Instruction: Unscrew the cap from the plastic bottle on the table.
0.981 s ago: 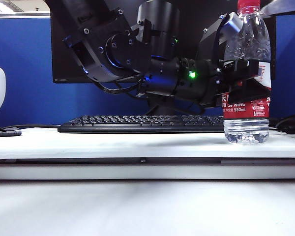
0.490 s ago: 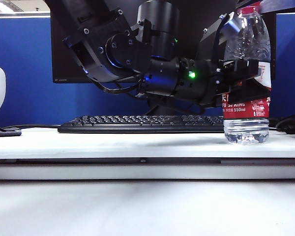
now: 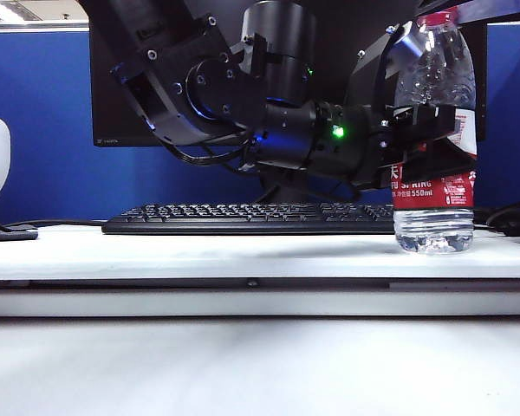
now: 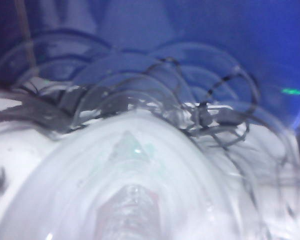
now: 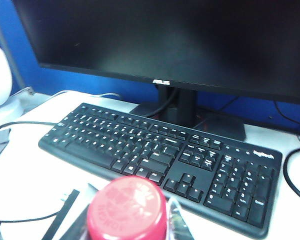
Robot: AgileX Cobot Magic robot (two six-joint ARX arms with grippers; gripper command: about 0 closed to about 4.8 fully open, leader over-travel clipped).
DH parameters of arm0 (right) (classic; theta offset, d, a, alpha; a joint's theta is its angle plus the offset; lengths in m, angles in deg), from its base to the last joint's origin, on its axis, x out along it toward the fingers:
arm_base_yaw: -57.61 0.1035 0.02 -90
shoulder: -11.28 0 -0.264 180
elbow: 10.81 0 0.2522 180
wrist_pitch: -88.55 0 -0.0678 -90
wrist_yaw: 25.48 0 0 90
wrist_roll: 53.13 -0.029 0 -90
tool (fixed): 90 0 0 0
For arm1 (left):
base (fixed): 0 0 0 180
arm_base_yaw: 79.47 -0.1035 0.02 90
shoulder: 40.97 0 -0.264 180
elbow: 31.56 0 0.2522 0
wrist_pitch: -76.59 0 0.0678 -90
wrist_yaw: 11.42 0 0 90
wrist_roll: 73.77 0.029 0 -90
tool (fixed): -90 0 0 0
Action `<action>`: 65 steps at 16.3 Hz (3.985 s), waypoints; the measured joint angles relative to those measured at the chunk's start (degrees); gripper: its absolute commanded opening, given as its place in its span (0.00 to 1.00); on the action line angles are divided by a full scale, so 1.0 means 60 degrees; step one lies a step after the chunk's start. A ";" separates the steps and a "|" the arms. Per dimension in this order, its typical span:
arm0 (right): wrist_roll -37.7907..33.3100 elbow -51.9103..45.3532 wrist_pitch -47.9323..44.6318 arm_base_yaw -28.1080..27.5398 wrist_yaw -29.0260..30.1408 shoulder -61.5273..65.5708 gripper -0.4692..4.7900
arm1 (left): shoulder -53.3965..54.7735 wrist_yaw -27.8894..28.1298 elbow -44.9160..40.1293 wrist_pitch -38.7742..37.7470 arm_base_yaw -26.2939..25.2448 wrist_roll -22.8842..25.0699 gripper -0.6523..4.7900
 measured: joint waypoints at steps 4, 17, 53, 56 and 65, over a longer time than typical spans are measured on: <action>0.0262 0.0000 0.0058 -0.0940 0.1807 0.0004 0.24 | 0.0000 -0.0007 0.0000 0.0004 0.0004 0.0029 0.33; 0.0200 0.0011 -0.0943 -0.3541 0.5982 0.1158 0.62 | 0.0004 0.0164 0.0029 -0.0011 -0.0040 -0.0062 0.33; -0.0022 0.0007 -0.1858 0.2783 -0.6084 0.1111 0.36 | 0.0007 -0.0215 0.0029 -0.0051 -0.0036 -0.0022 0.33; -0.0018 0.0022 -0.1461 0.2047 -0.4360 0.0874 0.36 | 0.0007 -0.0208 0.0029 -0.0051 -0.0036 -0.0033 0.33; -0.0572 0.0055 -0.0943 -0.3082 0.5235 0.0667 0.36 | 0.0007 -0.0386 0.0033 -0.0076 0.0029 0.0069 0.33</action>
